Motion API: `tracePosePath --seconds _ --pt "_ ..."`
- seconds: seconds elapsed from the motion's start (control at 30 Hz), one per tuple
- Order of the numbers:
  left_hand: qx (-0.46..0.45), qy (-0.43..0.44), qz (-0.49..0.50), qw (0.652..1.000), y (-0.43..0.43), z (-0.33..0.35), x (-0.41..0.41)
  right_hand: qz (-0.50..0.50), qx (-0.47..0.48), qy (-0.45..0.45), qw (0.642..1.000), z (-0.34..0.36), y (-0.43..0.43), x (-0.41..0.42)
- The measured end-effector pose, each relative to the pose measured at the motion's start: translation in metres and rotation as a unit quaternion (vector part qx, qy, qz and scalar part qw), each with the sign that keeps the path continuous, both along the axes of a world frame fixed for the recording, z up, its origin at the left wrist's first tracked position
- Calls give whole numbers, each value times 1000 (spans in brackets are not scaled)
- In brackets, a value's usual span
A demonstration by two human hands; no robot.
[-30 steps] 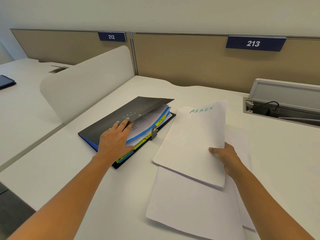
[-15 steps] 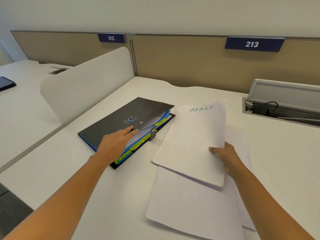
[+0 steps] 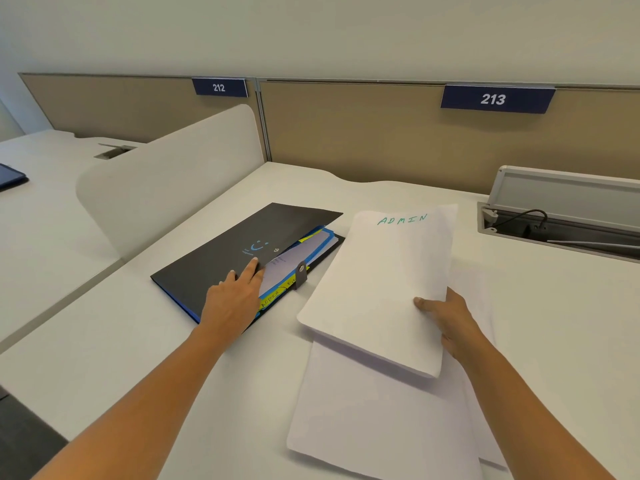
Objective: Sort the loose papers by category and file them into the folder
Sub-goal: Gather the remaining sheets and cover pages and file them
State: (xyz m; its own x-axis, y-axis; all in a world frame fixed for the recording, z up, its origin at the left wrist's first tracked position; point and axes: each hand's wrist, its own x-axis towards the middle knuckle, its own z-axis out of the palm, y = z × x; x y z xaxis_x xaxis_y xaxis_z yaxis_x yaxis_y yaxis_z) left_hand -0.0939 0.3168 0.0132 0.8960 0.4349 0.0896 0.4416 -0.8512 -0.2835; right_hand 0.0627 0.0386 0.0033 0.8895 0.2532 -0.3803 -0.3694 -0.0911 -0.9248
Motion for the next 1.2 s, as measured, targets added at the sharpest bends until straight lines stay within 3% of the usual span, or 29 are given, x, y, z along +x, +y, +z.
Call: tracePosePath --seconds 0.63,0.77,0.9,1.03,1.2 --pt "15 2 -44 999 1 1 -8 13 33 5 999 9 -2 -4" --pt "-41 -109 -64 991 8 6 -7 27 69 13 997 14 0 -7" --pt "-64 -74 8 995 8 16 -6 36 94 14 995 19 5 -10" --pt "-105 -108 25 988 11 20 -7 68 98 1 993 26 13 -15" --pt "-130 -112 -30 985 12 19 -11 69 55 -54 995 31 18 -18"
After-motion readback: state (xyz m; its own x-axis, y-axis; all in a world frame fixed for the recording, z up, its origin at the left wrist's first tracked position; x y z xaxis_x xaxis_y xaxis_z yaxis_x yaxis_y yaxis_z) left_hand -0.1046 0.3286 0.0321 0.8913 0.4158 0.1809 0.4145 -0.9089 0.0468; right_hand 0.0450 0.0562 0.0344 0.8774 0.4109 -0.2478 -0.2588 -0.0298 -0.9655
